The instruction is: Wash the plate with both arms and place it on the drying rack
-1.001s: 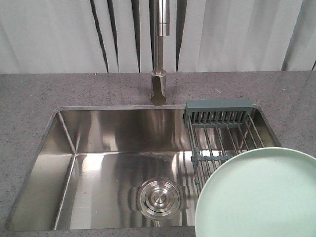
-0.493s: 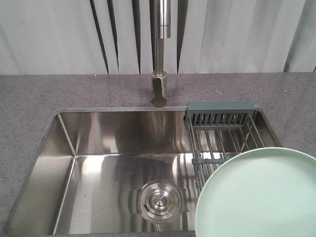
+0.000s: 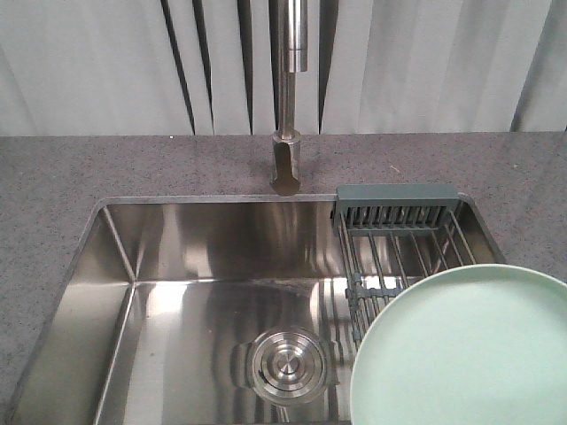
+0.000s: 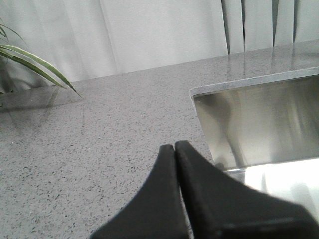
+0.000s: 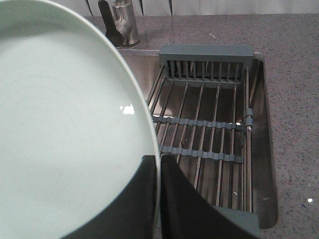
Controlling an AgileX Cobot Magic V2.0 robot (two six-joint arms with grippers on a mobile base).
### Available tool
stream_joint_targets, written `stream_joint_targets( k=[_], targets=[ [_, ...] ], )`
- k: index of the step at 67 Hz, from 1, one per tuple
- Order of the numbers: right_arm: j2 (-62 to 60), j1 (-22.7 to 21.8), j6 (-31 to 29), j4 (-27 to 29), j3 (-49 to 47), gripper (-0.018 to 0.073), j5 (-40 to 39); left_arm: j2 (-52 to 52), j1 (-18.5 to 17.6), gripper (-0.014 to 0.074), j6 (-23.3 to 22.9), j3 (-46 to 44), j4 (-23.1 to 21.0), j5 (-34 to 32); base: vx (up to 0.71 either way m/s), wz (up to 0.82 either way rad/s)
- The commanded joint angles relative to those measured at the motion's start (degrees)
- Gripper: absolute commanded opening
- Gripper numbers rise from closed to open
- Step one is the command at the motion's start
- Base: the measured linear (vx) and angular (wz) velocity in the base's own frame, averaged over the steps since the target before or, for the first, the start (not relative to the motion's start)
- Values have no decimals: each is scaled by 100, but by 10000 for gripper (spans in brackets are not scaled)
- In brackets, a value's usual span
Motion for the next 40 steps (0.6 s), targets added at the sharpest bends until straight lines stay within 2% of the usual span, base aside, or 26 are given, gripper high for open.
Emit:
stream_joint_targets(
  k=[1,40],
  targets=[
    [65,-28,-12,70,-138,-1,-408,-74,-32,-7,-42,-122,-9,-416,1,0],
    [65,-28,-12,70,-138,-1,-408,-74,-32,-7,-42,-122,-9,-416,0,0]
  ],
)
